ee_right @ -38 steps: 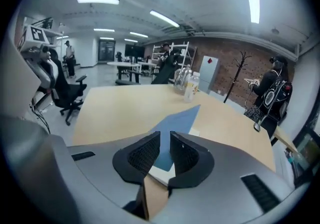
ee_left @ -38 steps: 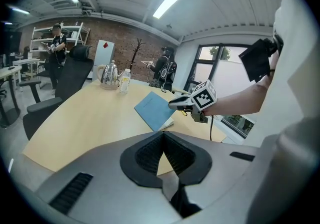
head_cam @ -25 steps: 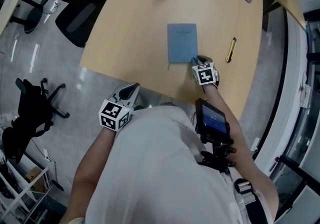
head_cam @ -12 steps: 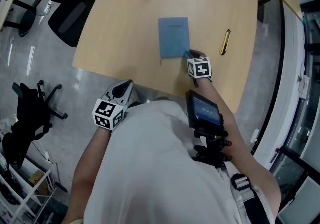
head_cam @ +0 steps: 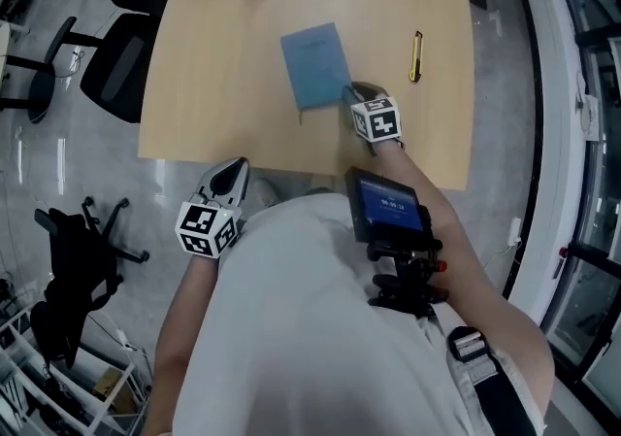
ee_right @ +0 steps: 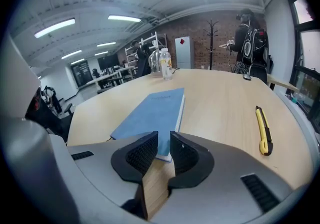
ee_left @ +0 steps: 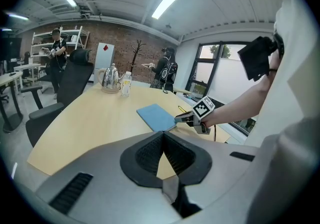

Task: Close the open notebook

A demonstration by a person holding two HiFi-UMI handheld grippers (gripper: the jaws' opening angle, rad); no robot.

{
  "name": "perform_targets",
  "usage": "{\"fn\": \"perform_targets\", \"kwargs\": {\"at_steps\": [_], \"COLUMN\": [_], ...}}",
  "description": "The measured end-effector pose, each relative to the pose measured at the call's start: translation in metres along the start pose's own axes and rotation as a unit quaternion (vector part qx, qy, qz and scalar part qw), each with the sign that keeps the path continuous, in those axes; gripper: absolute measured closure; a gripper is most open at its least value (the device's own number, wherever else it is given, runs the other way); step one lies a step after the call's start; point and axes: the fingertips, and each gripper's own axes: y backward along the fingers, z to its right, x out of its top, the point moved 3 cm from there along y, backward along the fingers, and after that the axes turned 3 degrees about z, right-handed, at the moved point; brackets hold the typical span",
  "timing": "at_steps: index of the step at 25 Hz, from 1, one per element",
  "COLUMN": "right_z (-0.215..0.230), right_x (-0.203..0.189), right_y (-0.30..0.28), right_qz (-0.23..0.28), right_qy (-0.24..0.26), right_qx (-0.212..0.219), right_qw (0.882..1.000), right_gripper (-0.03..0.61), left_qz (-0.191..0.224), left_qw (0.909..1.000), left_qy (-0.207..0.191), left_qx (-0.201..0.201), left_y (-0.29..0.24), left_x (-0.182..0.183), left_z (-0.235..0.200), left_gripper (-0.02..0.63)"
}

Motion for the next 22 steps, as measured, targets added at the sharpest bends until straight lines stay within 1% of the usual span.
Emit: {"fn": "perform_targets", "kwargs": {"at_steps": [3, 6, 10, 12, 18, 22], "right_z": [-0.005, -0.014, -0.042, -0.055, -0.081, -0.094], "right_x": [0.016, 0.033, 0.047, 0.049, 0.046, 0.034], "right_y": [0.014, 0.035, 0.065, 0.082, 0.127, 0.14], "right_qz": [0.036, 0.068, 0.094, 0.106, 0.146, 0.152], "right_qy": [-0.01, -0.002, 0.029, 0.033, -0.017, -0.035], "right_qx": [0.0, 0.007, 0.044, 0.062, 0.098, 0.109], "right_qw": [0.999, 0.998, 0.994, 0.992, 0.984, 0.982], "right_gripper": [0.507, 0.532, 0.559, 0.561, 0.563, 0.563], "left_qz": [0.003, 0.009, 0.016, 0.018, 0.014, 0.006], "left_qw": [1.0, 0.9997, 0.999, 0.9983, 0.9953, 0.9936], "left_qy": [-0.003, -0.007, -0.015, -0.021, -0.038, -0.046], "left_qx": [-0.005, -0.02, -0.04, -0.052, -0.088, -0.103], "left_y": [-0.001, -0.007, -0.017, -0.024, -0.04, -0.046], "left_x": [0.003, 0.008, 0.015, 0.018, 0.022, 0.019], "left_z": [-0.004, -0.006, -0.005, 0.0, 0.014, 0.021], "left_gripper": [0.609, 0.609, 0.609, 0.609, 0.609, 0.609]}}
